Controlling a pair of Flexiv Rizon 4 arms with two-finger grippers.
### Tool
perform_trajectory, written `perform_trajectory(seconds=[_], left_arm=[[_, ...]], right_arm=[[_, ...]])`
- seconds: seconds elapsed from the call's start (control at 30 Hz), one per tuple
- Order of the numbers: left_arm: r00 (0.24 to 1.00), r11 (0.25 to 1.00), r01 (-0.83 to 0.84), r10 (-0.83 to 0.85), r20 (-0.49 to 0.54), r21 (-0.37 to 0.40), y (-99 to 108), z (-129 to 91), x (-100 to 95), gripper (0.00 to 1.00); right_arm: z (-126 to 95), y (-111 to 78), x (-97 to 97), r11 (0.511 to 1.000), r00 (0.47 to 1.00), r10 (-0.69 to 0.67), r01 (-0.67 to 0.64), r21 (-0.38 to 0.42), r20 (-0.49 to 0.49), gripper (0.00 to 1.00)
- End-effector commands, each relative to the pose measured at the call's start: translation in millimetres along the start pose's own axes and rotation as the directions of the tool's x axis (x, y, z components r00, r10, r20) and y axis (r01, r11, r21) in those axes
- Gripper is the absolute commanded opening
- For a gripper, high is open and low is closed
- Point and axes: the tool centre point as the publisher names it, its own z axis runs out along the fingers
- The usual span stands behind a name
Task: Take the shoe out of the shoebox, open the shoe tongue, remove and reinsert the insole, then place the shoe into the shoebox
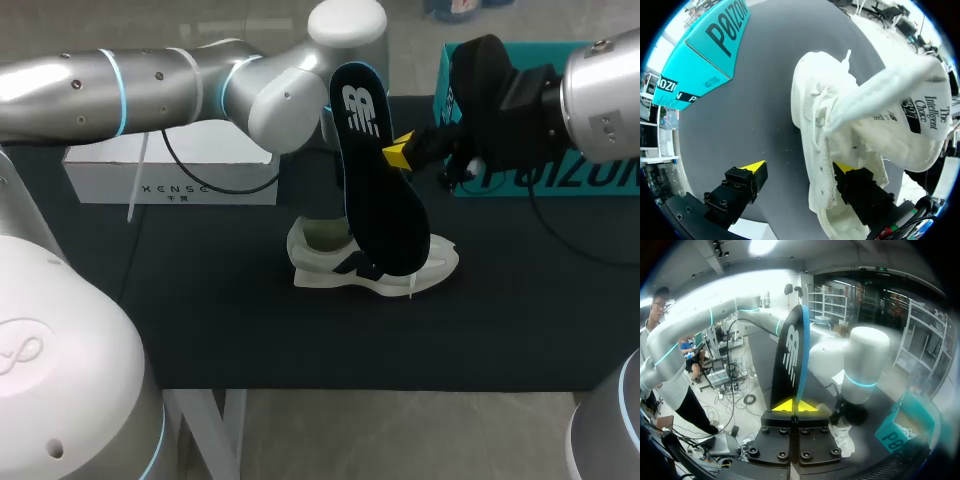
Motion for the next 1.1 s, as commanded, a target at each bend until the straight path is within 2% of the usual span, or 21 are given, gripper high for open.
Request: perform_trajectory(seconds=[0.03, 0.1, 0.6, 0.67, 0.7, 0.8, 0.83, 0.87, 1.1], left_arm=[[1.0, 1.0, -0.001, 0.001, -0.003, 0.008, -3.6, 3.6, 5.0, 0.0], [1.0, 1.0, 0.01, -0.01, -0.009, 0.005, -3.1, 0.3, 10.5, 0.0], [1.0, 1.0, 0.01, -0.01, -0.009, 0.005, -3.1, 0.3, 10.5, 0.0], [0.996, 0.996, -0.078, 0.077, -0.041, -0.037, 0.5, -3.7, 3.0, 0.0], [0.99, 0.99, -0.137, 0.136, -0.037, -0.024, 0.5, -7.2, -0.8, 0.0], [0.899, 0.903, -0.424, 0.429, -0.09, 0.065, -2.7, -15.3, -10.9, 0.0], [0.831, 0.835, -0.536, 0.548, -0.098, 0.125, -3.8, -17.2, -13.7, 0.0], [0.802, 0.811, -0.57, 0.584, -0.124, 0.132, -5.4, -19.4, -15.9, 0.0], [0.802, 0.811, -0.57, 0.584, -0.124, 0.132, -5.4, -19.4, -15.9, 0.0]], right_arm=[[4.4, 1.6, -0.7, 1.0, 1.0, 0.001, -0.001, 0.001, 0.001, 0.0], [4.4, 1.6, -0.7, 1.0, 1.0, 0.001, -0.001, 0.001, 0.001, 0.0], [4.4, 1.6, -0.7, 1.0, 1.0, 0.001, -0.001, 0.001, 0.001, 0.0], [4.4, 1.6, -0.7, 1.0, 1.0, 0.001, -0.001, 0.001, 0.001, 0.0], [4.4, 1.6, -0.7, 1.0, 1.0, 0.001, -0.001, 0.001, 0.001, 0.0], [4.4, 1.6, -0.7, 1.0, 1.0, 0.001, -0.001, 0.001, 0.001, 0.0], [4.4, 1.6, -0.7, 1.0, 1.0, 0.001, -0.001, 0.001, 0.001, 0.0], [4.4, 1.6, -0.7, 1.0, 1.0, 0.001, -0.001, 0.001, 0.001, 0.0], [4.4, 1.6, -0.7, 1.0, 1.0, 0.001, -0.001, 0.001, 0.001, 0.0]])
